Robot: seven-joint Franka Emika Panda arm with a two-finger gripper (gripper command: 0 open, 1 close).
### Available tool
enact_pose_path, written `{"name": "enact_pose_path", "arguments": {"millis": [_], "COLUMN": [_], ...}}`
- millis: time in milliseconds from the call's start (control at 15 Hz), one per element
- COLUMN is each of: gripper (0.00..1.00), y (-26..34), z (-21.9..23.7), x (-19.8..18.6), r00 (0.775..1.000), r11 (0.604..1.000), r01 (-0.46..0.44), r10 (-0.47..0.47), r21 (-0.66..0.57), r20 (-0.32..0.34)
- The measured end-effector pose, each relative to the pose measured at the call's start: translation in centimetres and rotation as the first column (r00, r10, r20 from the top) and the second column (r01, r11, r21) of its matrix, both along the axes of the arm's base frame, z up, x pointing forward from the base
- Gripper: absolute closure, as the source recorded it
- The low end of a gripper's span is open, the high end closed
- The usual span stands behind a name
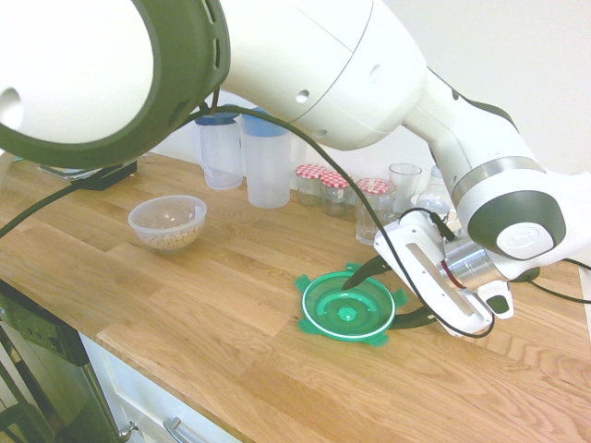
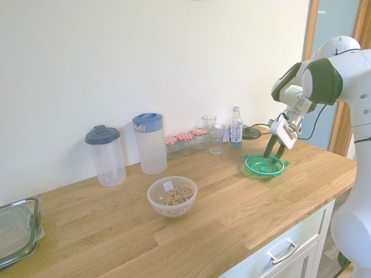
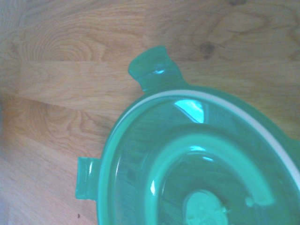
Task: Cover the lid of food container
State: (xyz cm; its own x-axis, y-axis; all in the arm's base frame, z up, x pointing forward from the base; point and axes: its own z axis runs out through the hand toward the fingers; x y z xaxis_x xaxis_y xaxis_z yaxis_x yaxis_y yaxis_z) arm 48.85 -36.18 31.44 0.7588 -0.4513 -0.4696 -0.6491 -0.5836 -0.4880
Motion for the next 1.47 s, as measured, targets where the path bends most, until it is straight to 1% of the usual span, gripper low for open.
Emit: {"name": "enact_pose_path", "arguments": {"millis": [267,600,933,1067,1333,1467], "gripper": [1.00,1.00,1.00,1.00,1.00,1.00], "y": [0.3,0.1,-0.4,-0.3,-0.5,-1.0], "z": [-0.5,-1.4,-2.3,-2.6,-2.9,-2.2], "x": [-0.3,-0.8,-1.7,-1.9,-2.4,-2.4], "r00": [1.000,1.000,0.999,0.999,0.993,0.992], "r11": [1.000,0.999,0.999,0.999,0.999,0.999], "r01": [0.000,0.024,0.040,0.034,0.035,0.037], "r10": [0.000,-0.024,-0.040,-0.033,-0.035,-0.040], "r21": [0.013,0.029,0.037,0.032,-0.004,-0.024], "r20": [-0.002,0.008,-0.007,-0.032,-0.111,-0.118]}}
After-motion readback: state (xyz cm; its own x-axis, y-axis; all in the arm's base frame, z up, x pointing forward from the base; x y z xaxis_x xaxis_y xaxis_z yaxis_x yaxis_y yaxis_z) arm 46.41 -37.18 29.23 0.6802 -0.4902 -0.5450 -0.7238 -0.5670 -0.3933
